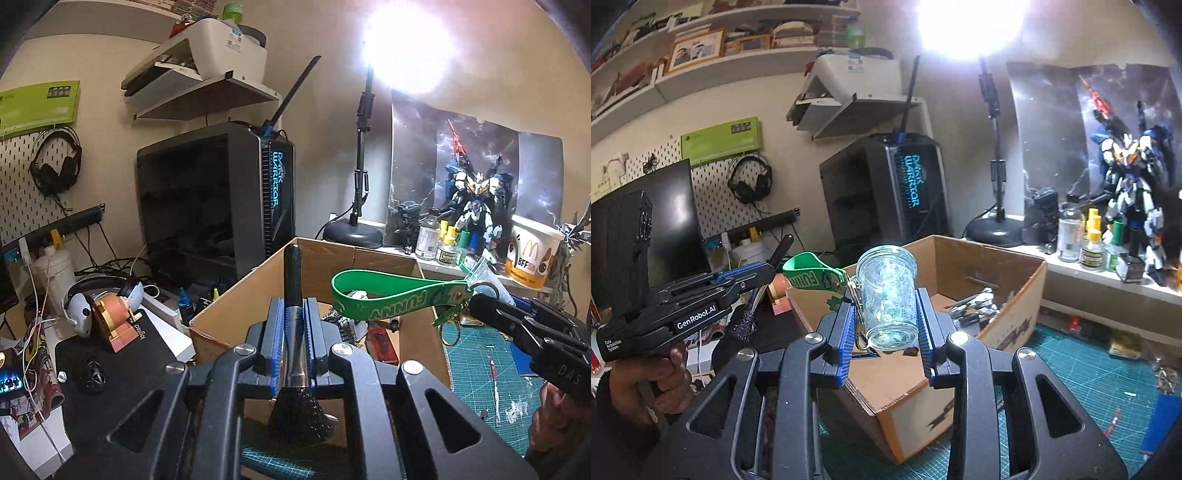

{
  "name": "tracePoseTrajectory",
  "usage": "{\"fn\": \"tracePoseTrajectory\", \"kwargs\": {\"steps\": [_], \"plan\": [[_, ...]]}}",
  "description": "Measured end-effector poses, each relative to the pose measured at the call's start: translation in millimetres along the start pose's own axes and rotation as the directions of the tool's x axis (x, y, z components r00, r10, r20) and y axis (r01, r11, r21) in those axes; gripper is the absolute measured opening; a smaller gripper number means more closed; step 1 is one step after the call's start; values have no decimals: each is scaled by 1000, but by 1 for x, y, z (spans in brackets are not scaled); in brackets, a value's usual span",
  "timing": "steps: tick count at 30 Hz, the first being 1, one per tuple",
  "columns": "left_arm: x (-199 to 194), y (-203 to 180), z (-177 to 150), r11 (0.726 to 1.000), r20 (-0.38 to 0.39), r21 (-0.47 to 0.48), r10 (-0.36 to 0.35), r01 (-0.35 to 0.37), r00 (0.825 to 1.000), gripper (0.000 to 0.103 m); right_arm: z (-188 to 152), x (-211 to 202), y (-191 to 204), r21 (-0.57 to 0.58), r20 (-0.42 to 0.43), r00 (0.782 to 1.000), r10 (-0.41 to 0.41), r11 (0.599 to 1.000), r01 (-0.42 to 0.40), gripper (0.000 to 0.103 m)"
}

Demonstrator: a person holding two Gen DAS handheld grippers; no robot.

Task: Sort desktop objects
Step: 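Carry the held lanyard and brush with both tools over the cardboard box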

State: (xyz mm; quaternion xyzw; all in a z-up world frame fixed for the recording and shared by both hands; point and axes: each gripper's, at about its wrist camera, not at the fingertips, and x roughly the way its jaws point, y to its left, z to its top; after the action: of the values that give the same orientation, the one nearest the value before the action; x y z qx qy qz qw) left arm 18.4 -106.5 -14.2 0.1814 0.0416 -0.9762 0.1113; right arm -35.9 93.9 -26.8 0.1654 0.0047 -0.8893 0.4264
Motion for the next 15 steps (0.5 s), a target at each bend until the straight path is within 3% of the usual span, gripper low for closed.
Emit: {"fn": "tracePoseTrajectory", "kwargs": {"steps": [15], "plan": [[5,11,-1,1000,-6,-18,15,-15,1000,11,2,9,7,-2,5,1000,26,1000,-26,28]]}}
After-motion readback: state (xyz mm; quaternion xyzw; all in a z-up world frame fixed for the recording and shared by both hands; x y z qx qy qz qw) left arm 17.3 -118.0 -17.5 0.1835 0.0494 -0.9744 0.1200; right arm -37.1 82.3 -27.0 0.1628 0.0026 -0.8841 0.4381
